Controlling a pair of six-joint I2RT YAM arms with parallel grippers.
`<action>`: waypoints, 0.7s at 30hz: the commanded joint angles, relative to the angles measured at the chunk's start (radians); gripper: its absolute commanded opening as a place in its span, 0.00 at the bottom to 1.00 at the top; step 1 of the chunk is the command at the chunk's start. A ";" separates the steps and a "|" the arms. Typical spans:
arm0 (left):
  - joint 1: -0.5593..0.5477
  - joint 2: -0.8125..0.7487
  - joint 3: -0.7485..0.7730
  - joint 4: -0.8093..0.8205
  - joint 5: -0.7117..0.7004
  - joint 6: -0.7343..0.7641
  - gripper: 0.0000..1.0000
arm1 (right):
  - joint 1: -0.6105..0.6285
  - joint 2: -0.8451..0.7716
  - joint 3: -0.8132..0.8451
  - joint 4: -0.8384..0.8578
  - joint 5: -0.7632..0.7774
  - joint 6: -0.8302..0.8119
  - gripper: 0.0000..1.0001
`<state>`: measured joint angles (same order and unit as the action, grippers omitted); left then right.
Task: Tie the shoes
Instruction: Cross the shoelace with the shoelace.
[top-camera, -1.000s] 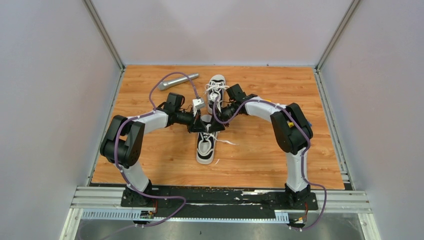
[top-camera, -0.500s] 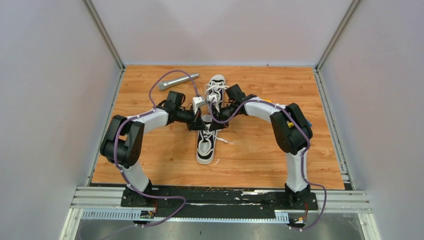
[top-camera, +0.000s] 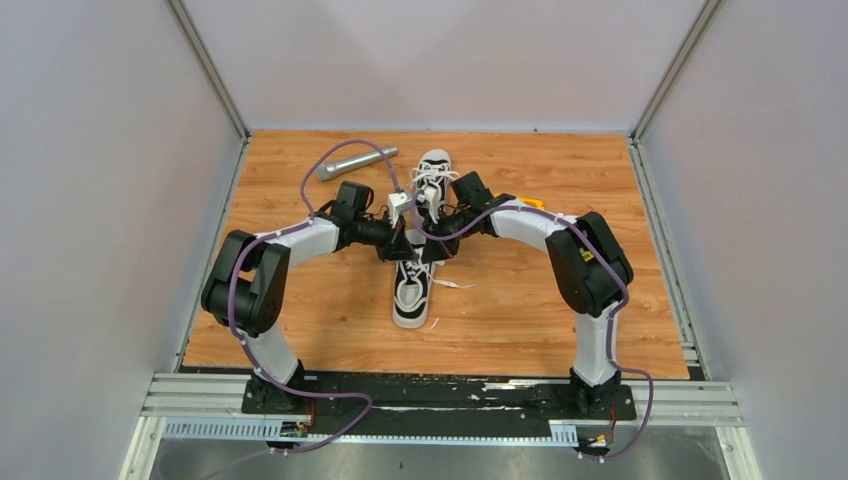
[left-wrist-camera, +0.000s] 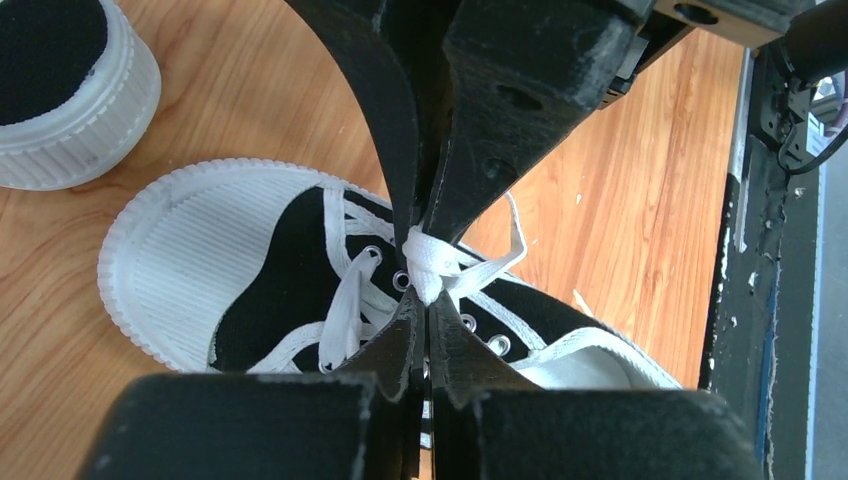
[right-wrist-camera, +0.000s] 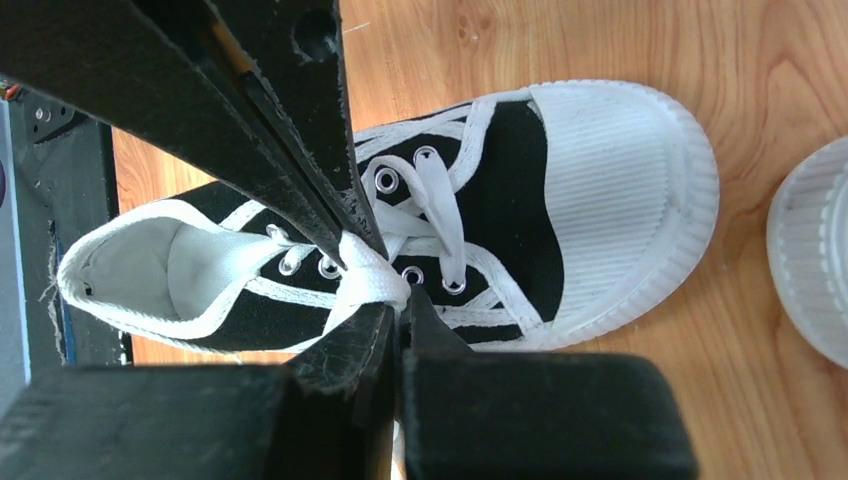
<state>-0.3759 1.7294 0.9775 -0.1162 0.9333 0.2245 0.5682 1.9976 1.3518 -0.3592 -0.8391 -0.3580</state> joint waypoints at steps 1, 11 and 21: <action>-0.024 -0.036 -0.003 0.040 -0.012 -0.014 0.00 | 0.026 -0.054 -0.019 0.036 0.044 0.074 0.00; -0.024 -0.029 0.026 -0.035 0.039 0.094 0.00 | 0.011 -0.053 -0.017 -0.018 -0.041 -0.018 0.00; -0.017 -0.014 0.043 -0.061 0.007 0.132 0.00 | -0.054 0.002 0.057 -0.153 -0.236 -0.178 0.00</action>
<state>-0.3908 1.7294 0.9905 -0.1612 0.9512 0.3279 0.5369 1.9873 1.3441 -0.4366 -0.9360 -0.4297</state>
